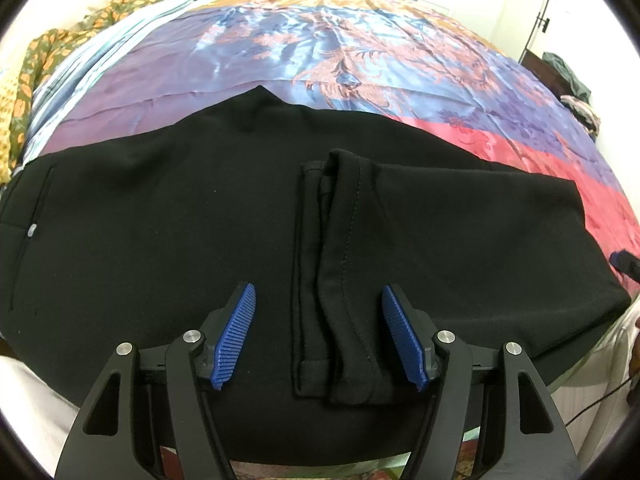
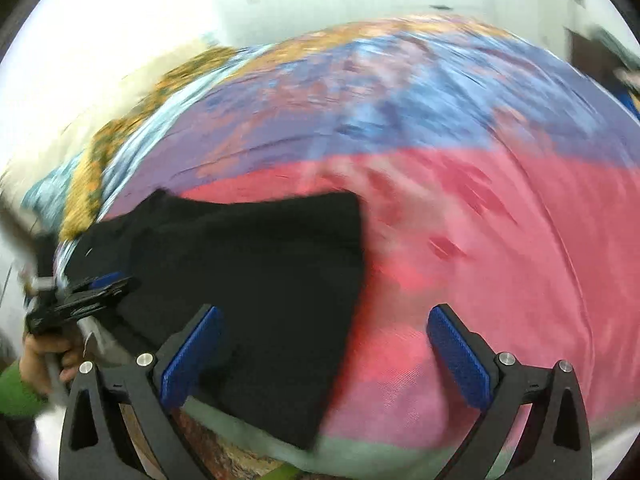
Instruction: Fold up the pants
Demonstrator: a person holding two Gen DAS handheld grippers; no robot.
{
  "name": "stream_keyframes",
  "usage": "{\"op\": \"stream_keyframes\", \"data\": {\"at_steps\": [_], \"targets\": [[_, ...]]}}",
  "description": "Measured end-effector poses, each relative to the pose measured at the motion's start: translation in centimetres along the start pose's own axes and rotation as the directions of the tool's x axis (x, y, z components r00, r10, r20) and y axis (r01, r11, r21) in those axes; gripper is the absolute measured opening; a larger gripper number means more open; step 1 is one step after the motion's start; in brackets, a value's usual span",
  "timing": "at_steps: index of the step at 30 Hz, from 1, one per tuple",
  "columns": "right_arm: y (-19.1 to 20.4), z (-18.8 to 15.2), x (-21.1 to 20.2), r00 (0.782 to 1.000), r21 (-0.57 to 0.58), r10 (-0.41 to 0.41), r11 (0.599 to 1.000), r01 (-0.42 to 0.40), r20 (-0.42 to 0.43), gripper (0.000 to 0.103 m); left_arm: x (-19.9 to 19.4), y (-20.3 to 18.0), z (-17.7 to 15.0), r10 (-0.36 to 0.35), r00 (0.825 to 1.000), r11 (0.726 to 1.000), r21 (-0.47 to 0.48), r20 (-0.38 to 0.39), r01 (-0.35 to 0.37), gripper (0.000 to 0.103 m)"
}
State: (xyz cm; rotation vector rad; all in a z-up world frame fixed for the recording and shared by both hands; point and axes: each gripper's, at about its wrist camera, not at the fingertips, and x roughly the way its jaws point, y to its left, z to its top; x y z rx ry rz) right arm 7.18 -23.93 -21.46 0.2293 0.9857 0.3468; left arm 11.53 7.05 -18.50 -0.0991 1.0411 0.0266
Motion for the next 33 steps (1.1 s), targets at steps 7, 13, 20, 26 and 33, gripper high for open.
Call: {"op": "stream_keyframes", "data": {"at_steps": [7,13,20,26,33], "targets": [[-3.5,2.1,-1.8,0.959,0.09,-0.25,0.967,0.24,0.131,0.103,0.0,0.0,0.0,-0.002,1.0,1.0,-0.002,0.001,0.002,0.068],[-6.3,1.4,2.0,0.909,0.077,-0.416,0.907,0.415,-0.004,0.103,-2.1,1.8,0.6,-0.08,0.997,0.993,-0.093,-0.022,0.077,0.072],[-6.4,1.3,2.1,0.905,0.071,-0.426,0.903,0.424,0.011,0.103,-9.2,14.2,3.8,-0.064,0.99,0.94,-0.326,0.127,0.102,0.077],[-6.5,0.9,2.9,0.901,0.063,-0.433,0.901,0.43,0.034,0.103,-8.6,29.2,6.5,0.072,0.997,0.863,-0.502,0.016,-0.055,0.079],[-6.5,0.8,2.9,0.899,0.058,-0.437,0.899,0.435,0.038,0.103,-0.8,32.4,5.9,-0.216,0.963,0.87,-0.481,-0.162,0.114,0.079]]}}
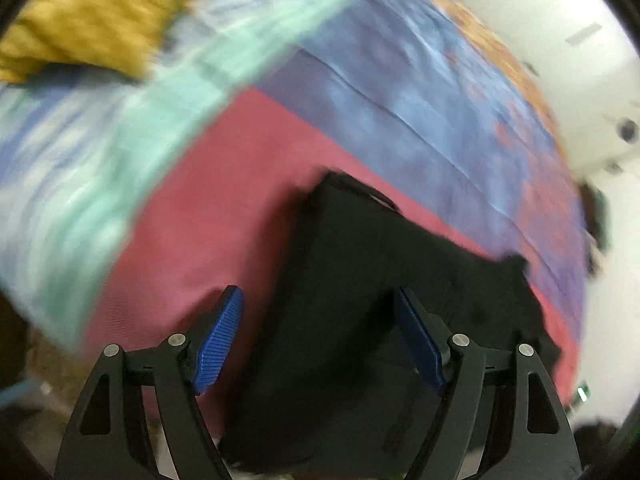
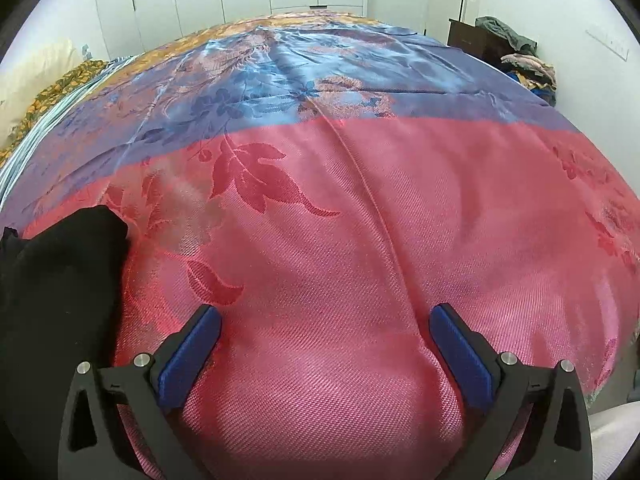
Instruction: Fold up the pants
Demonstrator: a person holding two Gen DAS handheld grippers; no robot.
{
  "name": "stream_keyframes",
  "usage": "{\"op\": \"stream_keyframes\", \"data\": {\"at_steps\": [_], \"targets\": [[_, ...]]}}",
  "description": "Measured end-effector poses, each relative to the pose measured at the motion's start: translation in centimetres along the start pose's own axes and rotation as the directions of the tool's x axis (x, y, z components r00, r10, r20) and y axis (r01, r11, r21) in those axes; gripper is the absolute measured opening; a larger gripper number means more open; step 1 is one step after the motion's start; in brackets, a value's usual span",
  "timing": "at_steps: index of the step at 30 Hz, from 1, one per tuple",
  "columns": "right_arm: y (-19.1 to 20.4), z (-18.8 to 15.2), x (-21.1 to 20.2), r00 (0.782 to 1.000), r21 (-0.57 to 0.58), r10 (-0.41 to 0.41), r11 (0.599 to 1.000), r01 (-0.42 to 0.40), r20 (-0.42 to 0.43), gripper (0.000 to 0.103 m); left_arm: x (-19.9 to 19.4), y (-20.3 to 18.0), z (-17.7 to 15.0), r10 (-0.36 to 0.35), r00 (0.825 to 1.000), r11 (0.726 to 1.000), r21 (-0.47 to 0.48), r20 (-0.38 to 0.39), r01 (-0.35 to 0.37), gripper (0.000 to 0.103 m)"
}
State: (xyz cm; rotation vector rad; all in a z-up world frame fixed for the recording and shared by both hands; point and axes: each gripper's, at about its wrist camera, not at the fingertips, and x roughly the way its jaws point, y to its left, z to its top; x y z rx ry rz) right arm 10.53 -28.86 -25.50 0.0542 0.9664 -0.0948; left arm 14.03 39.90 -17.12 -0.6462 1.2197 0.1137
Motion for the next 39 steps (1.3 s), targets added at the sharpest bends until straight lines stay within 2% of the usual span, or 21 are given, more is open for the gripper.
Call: {"op": "stream_keyframes", "data": {"at_steps": [1,3,8,11,13,14,16,17,19,21,23,25,27,29,32,35,39], "targets": [[0.0,0.0,0.0,1.0,-0.001,0.0,1.0,0.0,0.001,0.103,0.7,-0.2,0.0,-0.023,0.999,0.999,0.028,-0.027,0.024,0.081],[0.0,0.0,0.0,1.0,-0.004,-0.003,1.0,0.003,0.003,0.103,1.9,-0.4,0.1,-0.005,0.999,0.996,0.093,-0.051,0.01,0.084],[0.1,0.0,0.1,1.0,-0.009,-0.009,1.0,0.009,0.009,0.103,3.5,1.7,0.5,-0.13,0.988,0.991,-0.028,-0.083,0.128,0.095],[0.2,0.0,0.2,1.0,-0.01,-0.012,1.0,0.012,0.012,0.103,3.8,1.0,0.7,-0.099,0.992,0.995,0.005,-0.079,0.099,0.099],[0.2,0.0,0.2,1.0,-0.01,-0.013,1.0,0.013,0.013,0.103,3.8,0.4,0.6,-0.053,0.996,0.998,0.032,-0.078,0.056,0.096],[0.2,0.0,0.2,1.0,-0.011,-0.012,1.0,0.012,0.014,0.103,3.7,-0.3,0.4,-0.006,0.998,0.998,0.056,-0.068,0.01,0.093],[0.2,0.0,0.2,1.0,-0.011,-0.011,1.0,0.011,0.013,0.103,3.1,-1.4,0.0,0.028,0.998,0.996,0.083,-0.051,-0.024,0.065],[0.2,0.0,0.2,1.0,-0.011,-0.011,1.0,0.011,0.013,0.103,2.9,-1.8,0.0,0.039,0.998,0.996,0.077,-0.046,-0.035,0.06],[0.2,0.0,0.2,1.0,-0.01,-0.012,1.0,0.012,0.013,0.103,2.0,-2.7,-0.6,0.075,0.997,0.996,0.055,-0.023,-0.073,0.038],[0.2,0.0,0.2,1.0,-0.009,-0.013,1.0,0.013,0.012,0.103,1.2,-3.4,-0.7,0.105,0.994,0.994,0.005,-0.004,-0.105,0.029],[0.2,0.0,0.2,1.0,-0.009,-0.012,1.0,0.012,0.011,0.103,0.2,-3.8,-0.7,0.113,0.994,0.99,-0.082,0.0,-0.113,0.026],[0.2,0.0,0.1,1.0,-0.007,-0.011,1.0,0.011,0.011,0.103,-1.8,-5.2,-0.6,0.079,0.997,0.987,-0.14,0.001,-0.078,0.023],[0.2,0.0,0.1,1.0,-0.006,-0.01,1.0,0.01,0.011,0.103,-3.9,-7.8,-0.6,0.003,1.0,0.991,-0.133,0.022,0.0,0.021],[0.2,0.1,0.2,1.0,-0.004,-0.01,1.0,0.01,0.008,0.103,-6.6,-11.2,-1.1,-0.103,0.994,0.989,-0.101,0.033,0.106,0.02],[0.2,0.2,0.2,1.0,0.001,-0.014,1.0,0.014,0.002,0.103,-8.9,-17.0,-2.6,-0.178,0.983,0.984,-0.022,0.039,0.179,0.02],[0.2,0.2,0.2,1.0,0.003,-0.017,1.0,0.017,-0.001,0.103,-9.6,-22.1,-4.9,-0.246,0.969,0.969,0.009,0.029,0.245,0.02],[0.2,0.2,0.2,1.0,0.005,-0.016,1.0,0.016,-0.004,0.103,-6.5,-28.7,-8.1,-0.291,0.957,0.956,0.02,-0.016,0.291,0.02]]}}
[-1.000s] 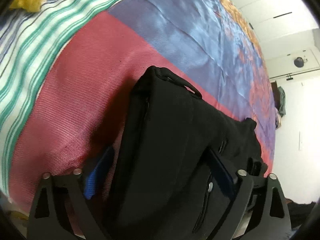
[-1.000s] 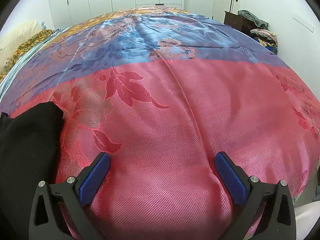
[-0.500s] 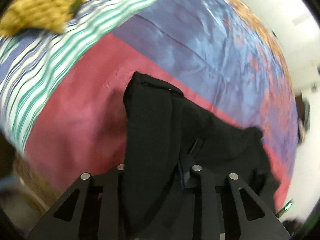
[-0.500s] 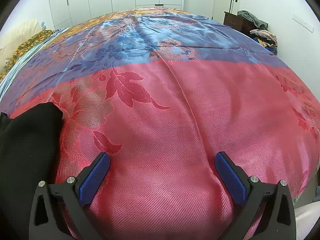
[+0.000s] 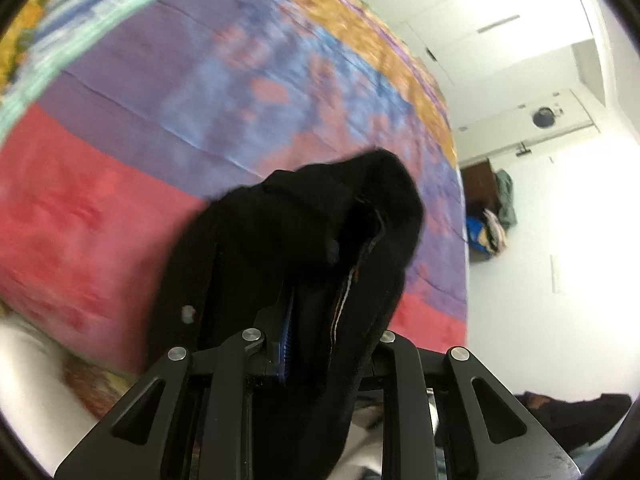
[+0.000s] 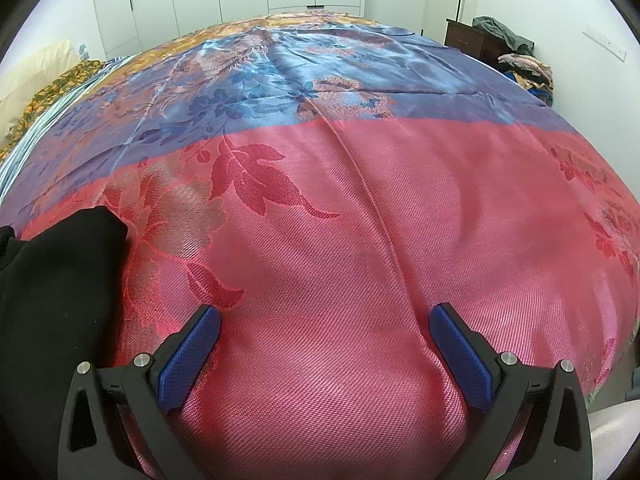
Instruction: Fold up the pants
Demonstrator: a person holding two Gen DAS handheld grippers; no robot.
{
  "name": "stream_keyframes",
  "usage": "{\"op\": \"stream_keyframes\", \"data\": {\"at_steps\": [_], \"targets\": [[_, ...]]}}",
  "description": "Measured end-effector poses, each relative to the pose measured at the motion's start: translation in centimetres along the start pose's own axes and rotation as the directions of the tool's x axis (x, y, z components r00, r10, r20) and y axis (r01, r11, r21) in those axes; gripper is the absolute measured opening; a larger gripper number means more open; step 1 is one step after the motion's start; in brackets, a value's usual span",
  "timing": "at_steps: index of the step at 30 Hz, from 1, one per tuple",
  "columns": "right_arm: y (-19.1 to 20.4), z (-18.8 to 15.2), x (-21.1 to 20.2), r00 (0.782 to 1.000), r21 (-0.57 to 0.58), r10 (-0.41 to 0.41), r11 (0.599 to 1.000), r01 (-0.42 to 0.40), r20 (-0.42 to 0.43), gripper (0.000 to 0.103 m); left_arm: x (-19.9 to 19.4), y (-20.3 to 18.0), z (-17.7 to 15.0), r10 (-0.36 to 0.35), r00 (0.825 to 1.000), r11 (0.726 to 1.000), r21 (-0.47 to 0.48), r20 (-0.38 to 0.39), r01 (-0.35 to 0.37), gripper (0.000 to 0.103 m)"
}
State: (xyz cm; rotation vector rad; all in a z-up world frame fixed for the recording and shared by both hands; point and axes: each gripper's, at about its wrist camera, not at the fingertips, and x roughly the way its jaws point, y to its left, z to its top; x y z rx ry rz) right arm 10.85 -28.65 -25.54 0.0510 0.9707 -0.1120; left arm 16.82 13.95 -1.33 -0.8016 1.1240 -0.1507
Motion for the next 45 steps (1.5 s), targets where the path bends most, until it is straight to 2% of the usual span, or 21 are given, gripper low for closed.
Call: {"op": "stream_keyframes", "data": {"at_steps": [5,9,12,15,18,19,22,24,25,26,27,28,31,33,35,36,38,41,42,43,45], "targets": [[0.0,-0.1,0.0,1.0,0.0,-0.001,1.0,0.001,0.0,0.103,10.3,-5.1,-4.0,-0.007,0.997,0.999,0.035,-0.071,0.01,0.02],[0.0,-0.1,0.0,1.0,-0.004,0.002,1.0,-0.002,0.005,0.103,18.3,-7.4,-7.6,0.107,0.989,0.979,0.185,-0.106,-0.086,0.041],[0.0,-0.2,0.0,1.0,-0.004,0.002,1.0,-0.002,0.005,0.103,22.4,-8.3,-9.8,0.192,0.961,0.95,0.283,-0.201,-0.131,0.045],[0.0,-0.1,-0.1,1.0,-0.005,0.007,1.0,-0.007,-0.001,0.103,19.5,-10.3,-10.7,0.137,0.974,0.927,0.369,-0.18,-0.062,0.046],[0.0,0.0,0.0,1.0,-0.003,0.009,1.0,-0.009,-0.011,0.103,14.0,-11.5,-9.9,0.035,0.994,0.902,0.431,-0.104,0.014,0.061],[0.0,0.0,0.0,1.0,-0.002,0.008,1.0,-0.008,-0.013,0.103,12.3,-11.4,-9.3,0.023,0.998,0.894,0.448,-0.057,0.005,0.069],[-0.1,0.0,0.0,1.0,-0.003,0.013,1.0,-0.013,-0.015,0.103,7.7,-9.0,-8.2,0.061,0.99,0.884,0.454,0.126,-0.112,0.07],[-0.3,0.1,-0.1,1.0,-0.001,0.027,1.0,-0.027,-0.015,0.103,6.3,-5.2,-8.0,0.176,0.956,0.883,0.392,0.235,-0.259,0.069],[-0.5,0.2,-0.3,0.999,0.004,0.041,0.999,-0.041,-0.014,0.103,6.1,-3.6,-8.3,0.243,0.929,0.869,0.364,0.278,-0.336,0.062],[-0.7,0.3,-0.5,0.998,0.012,0.055,0.998,-0.055,-0.009,0.103,6.3,-0.9,-8.8,0.349,0.88,0.836,0.318,0.321,-0.448,0.056],[-1.0,0.5,-1.0,0.997,0.03,0.076,0.997,-0.076,0.005,0.103,6.9,0.7,-9.2,0.4,0.855,0.818,0.293,0.33,-0.496,0.044],[-1.3,0.6,-1.4,0.996,0.047,0.09,0.995,-0.091,0.021,0.103,7.7,2.7,-9.6,0.432,0.846,0.814,0.268,0.312,-0.515,0.036],[-1.9,0.9,-2.9,0.982,0.104,0.169,0.979,-0.177,0.079,0.103,11.1,5.5,-11.2,0.398,0.892,0.856,0.264,0.213,-0.445,0.029],[-1.6,1.4,-4.3,0.963,0.106,0.241,0.962,-0.253,0.12,0.102,13.0,3.8,-12.4,0.372,0.901,0.822,0.371,0.223,-0.431,0.029],[-0.6,2.1,-6.3,0.918,0.077,0.363,0.923,-0.378,0.159,0.101,14.4,1.4,-13.3,0.325,0.925,0.79,0.482,0.196,-0.38,0.029],[0.0,2.6,-7.1,0.879,0.059,0.451,0.884,-0.464,0.159,0.101,14.7,0.7,-13.4,0.326,0.925,0.773,0.508,0.194,-0.379,0.019],[1.7,3.4,-7.8,0.768,0.055,0.635,0.767,-0.64,0.081,0.098,14.5,0.5,-13.7,0.316,0.929,0.764,0.529,0.192,-0.37,0.018],[4.4,4.4,-7.6,0.575,0.101,0.816,0.579,-0.809,-0.065,0.089,14.4,1.1,-13.2,0.287,0.942,0.795,0.505,0.176,-0.337,0.019],[5.2,4.6,-7.3,0.529,0.118,0.842,0.539,-0.834,-0.106,0.084,13.7,1.4,-13.3,0.271,0.948,0.81,0.492,0.166,-0.318,0.021],[6.1,4.8,-6.9,0.497,0.128,0.853,0.516,-0.847,-0.158,0.082,13.9,1.4,-13.4,0.263,0.951,0.819,0.485,0.161,-0.308,0.021],[7.8,4.9,-6.0,0.469,0.126,0.849,0.507,-0.853,-0.242,0.075,13.7,1.9,-13.4,0.244,0.958,0.837,0.466,0.153,-0.288,0.021]]}}
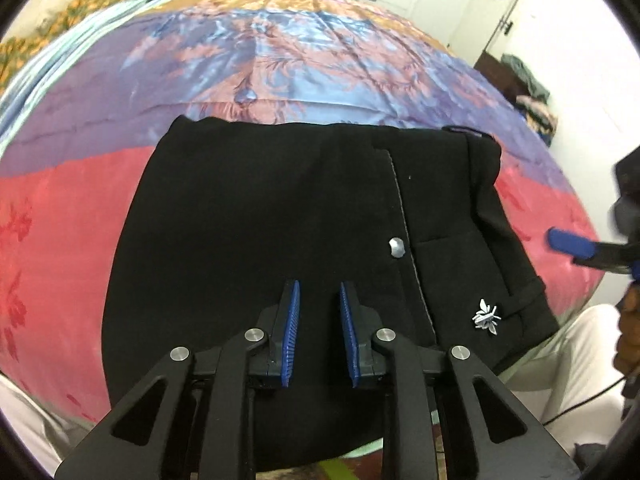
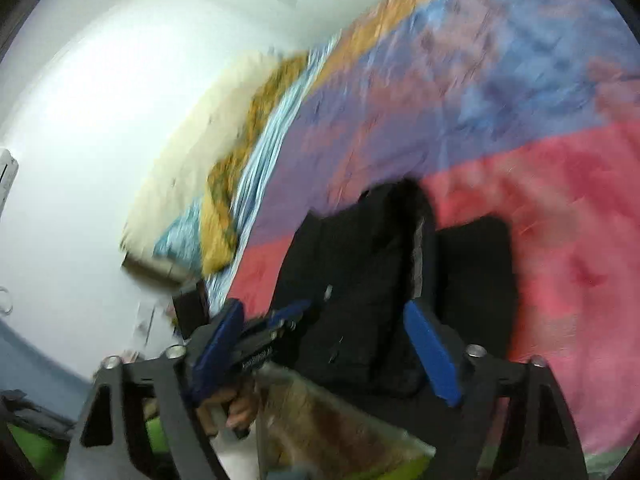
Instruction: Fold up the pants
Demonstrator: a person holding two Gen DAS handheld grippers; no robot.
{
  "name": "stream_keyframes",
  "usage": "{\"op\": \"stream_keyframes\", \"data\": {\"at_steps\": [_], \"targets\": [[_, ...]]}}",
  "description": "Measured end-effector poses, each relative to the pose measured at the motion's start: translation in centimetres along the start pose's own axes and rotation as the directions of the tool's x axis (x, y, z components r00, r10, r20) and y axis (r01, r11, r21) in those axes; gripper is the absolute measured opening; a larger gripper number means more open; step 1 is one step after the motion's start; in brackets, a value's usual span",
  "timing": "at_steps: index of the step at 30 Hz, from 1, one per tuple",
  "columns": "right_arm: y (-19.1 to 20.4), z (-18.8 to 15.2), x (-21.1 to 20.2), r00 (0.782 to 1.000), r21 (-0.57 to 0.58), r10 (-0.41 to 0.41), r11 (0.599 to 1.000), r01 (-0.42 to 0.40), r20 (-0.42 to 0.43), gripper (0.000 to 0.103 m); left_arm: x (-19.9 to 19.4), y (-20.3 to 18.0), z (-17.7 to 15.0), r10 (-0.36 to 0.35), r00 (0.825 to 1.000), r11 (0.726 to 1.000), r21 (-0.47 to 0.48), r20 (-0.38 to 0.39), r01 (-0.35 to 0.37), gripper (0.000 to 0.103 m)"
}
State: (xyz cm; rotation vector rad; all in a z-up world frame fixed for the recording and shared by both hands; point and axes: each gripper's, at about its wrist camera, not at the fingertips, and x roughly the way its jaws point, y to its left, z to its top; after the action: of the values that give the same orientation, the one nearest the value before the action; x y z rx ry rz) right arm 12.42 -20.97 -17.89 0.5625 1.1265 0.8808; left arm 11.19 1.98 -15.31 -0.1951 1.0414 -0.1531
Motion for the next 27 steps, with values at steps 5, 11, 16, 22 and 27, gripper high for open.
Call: {"op": "stream_keyframes", "data": {"at_steps": [5,11,16,22,27], "targets": [[-1.0,0.7,3.5,0.979,-0.03,-0.135,0.991,0.132,-0.156,0.07,1.2,-0.2,0.6,-0.004,1.0,1.0,-0.015,0.003,0.004,0.021],[-2.5,0.6,4.5,0.968,0.048,-0.075,0.995,0.089,-0.238,0.065,1.4,-0.5,0.7,0.007,1.0,1.0,0.0,0.01,-0.007,0.023],[-3.1,0.4,5.9,0.945,0.038,-0.084,0.994,0.101,-0.315,0.062,1.5,-0.5,0.7,0.008,1.0,1.0,-0.001,0.013,-0.008,0.028],[-0.9,1.0,7.9,0.935,-0.082,-0.18,0.983,0.162,-0.307,0.022,0.0,0.2,1.3,0.023,1.0,0.999,-0.024,0.006,-0.023,0.03],[2.6,1.8,4.0,0.97,-0.127,-0.153,0.983,0.13,-0.187,0.017,-4.6,3.5,2.6,0.02,0.994,0.99,-0.14,0.106,-0.005,0.042]]}}
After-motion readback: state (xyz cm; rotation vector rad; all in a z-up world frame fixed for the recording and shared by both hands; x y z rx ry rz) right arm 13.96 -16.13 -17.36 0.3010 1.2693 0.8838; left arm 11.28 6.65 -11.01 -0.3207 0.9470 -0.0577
